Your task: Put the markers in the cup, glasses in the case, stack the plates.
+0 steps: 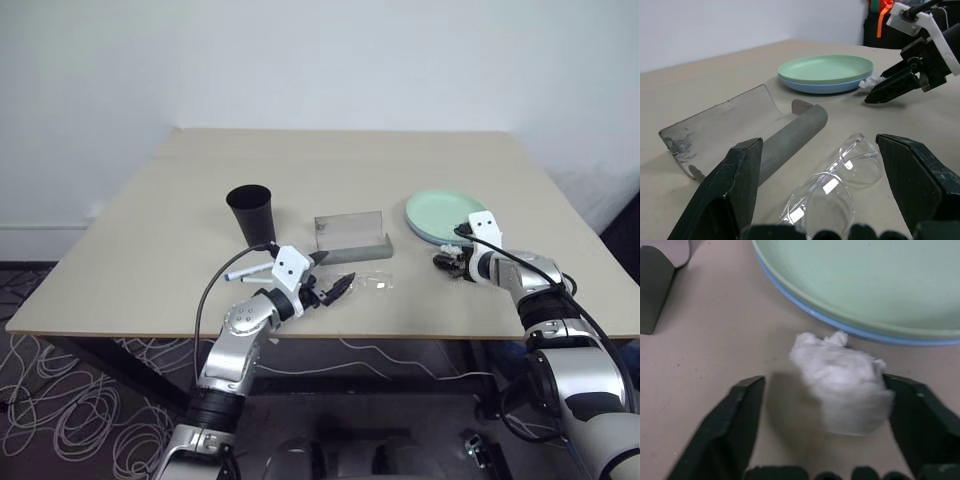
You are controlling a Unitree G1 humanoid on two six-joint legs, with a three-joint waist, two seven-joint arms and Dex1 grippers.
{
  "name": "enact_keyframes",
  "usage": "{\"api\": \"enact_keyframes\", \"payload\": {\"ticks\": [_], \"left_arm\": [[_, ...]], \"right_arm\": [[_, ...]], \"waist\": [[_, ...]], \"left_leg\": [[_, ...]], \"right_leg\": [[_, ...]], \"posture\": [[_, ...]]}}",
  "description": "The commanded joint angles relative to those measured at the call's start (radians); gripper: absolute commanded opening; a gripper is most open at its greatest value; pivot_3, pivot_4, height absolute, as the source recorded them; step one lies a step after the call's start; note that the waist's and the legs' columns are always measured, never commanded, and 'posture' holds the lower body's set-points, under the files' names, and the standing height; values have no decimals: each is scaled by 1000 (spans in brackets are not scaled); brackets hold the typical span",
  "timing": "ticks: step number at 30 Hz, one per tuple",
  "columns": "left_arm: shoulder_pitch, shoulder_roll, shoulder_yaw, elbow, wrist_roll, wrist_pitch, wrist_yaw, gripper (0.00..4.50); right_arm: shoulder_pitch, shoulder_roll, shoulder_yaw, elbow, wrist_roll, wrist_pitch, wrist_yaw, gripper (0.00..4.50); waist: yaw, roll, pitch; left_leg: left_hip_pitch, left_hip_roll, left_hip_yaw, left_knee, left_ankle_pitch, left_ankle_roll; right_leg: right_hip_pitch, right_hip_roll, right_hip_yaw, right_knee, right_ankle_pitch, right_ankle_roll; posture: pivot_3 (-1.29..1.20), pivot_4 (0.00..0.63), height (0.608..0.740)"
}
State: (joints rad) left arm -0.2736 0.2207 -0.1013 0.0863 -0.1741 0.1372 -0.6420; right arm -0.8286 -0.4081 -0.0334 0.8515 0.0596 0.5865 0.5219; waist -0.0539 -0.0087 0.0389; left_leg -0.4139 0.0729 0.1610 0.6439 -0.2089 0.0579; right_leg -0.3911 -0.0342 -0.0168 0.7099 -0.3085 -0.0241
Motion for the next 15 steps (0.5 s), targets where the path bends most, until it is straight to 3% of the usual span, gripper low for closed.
{"api": "enact_keyframes", "payload": {"ticks": [1, 8, 11, 15], "left_arm": [[-8, 3, 0, -43, -12, -2, -1, 3854], [-11, 1, -5, -33, -8, -4, -2, 3854], [-12, 3, -4, -34, -8, -2, -4, 3854], [-15, 4, -6, -31, -6, -2, -3, 3854]], "right_arm": [[-17, -23, -9, -67, 14, 6, 29, 2451], [23, -81, 16, -208, 19, 42, 129, 26], [36, -112, 27, -338, 56, 54, 226, 26], [-25, -109, 2, -320, 54, 31, 193, 26]], "waist": [[0, 0, 0], [1, 0, 0], [1, 0, 0], [-1, 0, 0]], "left_leg": [[0, 0, 0, 0, 0, 0], [0, 0, 0, 0, 0, 0], [0, 0, 0, 0, 0, 0], [0, 1, 0, 0, 0, 0]], "right_leg": [[0, 0, 0, 0, 0, 0], [0, 0, 0, 0, 0, 0], [0, 0, 0, 0, 0, 0], [-1, 0, 0, 0, 0, 0]], "posture": [[0, 0, 734], [0, 0, 734], [0, 0, 734], [0, 0, 734]]}}
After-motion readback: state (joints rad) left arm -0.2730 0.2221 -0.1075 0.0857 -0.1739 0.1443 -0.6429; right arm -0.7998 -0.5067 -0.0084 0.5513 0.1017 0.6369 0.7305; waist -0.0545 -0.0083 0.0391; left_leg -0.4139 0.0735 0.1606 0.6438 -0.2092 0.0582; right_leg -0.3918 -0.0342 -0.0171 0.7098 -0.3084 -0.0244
